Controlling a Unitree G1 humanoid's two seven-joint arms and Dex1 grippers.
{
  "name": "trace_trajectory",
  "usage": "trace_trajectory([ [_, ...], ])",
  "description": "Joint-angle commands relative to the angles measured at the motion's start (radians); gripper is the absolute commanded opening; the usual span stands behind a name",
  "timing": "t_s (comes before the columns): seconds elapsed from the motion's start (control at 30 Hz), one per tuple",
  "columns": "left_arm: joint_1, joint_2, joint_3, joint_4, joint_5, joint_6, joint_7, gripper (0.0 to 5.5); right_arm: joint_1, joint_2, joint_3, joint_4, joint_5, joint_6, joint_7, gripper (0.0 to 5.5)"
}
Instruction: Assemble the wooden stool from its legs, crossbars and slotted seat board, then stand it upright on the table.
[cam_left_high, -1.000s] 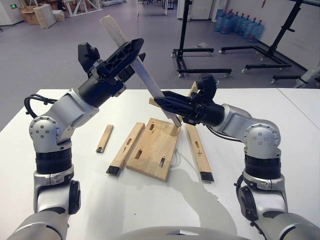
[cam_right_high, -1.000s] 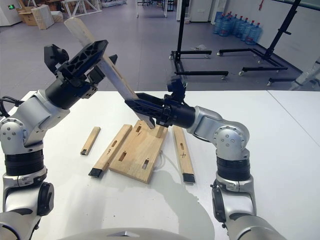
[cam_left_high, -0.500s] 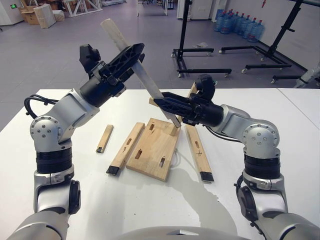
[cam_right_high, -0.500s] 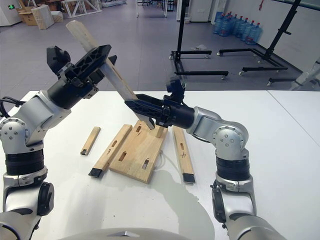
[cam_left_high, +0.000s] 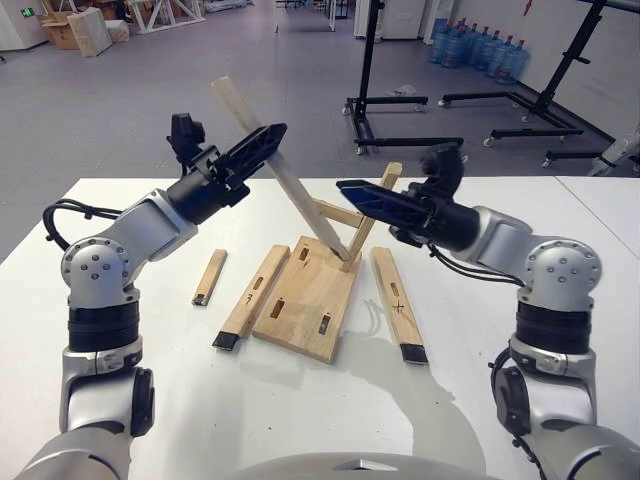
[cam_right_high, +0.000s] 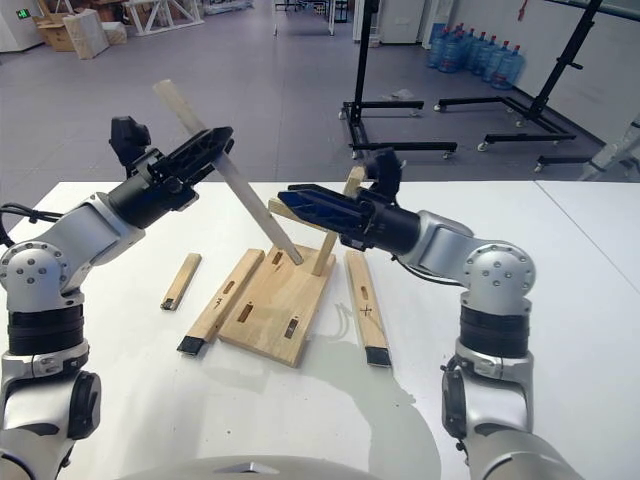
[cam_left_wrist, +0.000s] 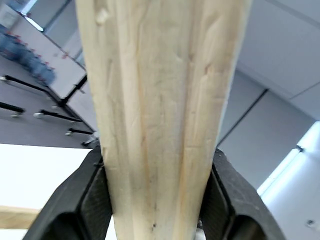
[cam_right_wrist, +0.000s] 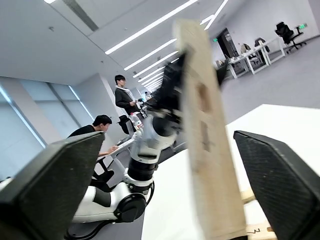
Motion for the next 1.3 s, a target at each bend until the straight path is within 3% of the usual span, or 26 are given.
trace_trajectory([
  [0.03, 0.074, 0.078, -0.052, -0.064, 0.301, -0.106, -0.141, 2.06, 0.077, -0.165, -0.073, -0.106, -0.026, -0.005, 0.059, 5.25],
  [0.13, 0.145, 0.143, -0.141, -0.121, 0.626, -0.263, -0.227, 2.06, 0.224, -0.321, -0.029, -0.255, -0.190, -0.059, 0.189, 5.25],
  [0.23, 0.168, 0.197, -0.206, -0.160, 0.815, -0.309, -0.266, 2.06, 0.344, -0.367, 0.111, -0.358, -0.408, -0.202, 0.260, 5.25],
  [0.37, 0.149, 0.259, -0.217, -0.196, 0.893, -0.223, -0.299, 2.06, 0.362, -0.276, 0.333, -0.372, -0.717, -0.433, 0.199, 5.25],
  [0.47, 0.129, 0.251, -0.138, -0.226, 0.849, -0.142, -0.276, 2.06, 0.320, -0.188, 0.501, -0.335, -0.953, -0.586, 0.125, 5.25],
  [0.6, 0.093, 0.235, -0.100, -0.247, 0.919, -0.123, -0.197, 2.06, 0.257, -0.083, 0.678, -0.261, -1.148, -0.650, 0.068, 5.25],
  [0.73, 0.067, 0.215, -0.100, -0.253, 1.017, -0.228, -0.192, 2.06, 0.210, -0.033, 0.826, -0.177, -1.291, -0.612, 0.062, 5.25],
  [1.07, 0.112, 0.077, -0.047, -0.209, 0.906, -0.276, -0.306, 2.06, 0.117, 0.074, 0.918, -0.053, -1.412, -0.493, 0.083, 5.25],
  [1.3, 0.075, 0.027, -0.015, -0.150, 0.768, -0.173, -0.338, 2.06, 0.112, 0.035, 0.953, -0.013, -1.455, -0.535, 0.169, 5.25],
])
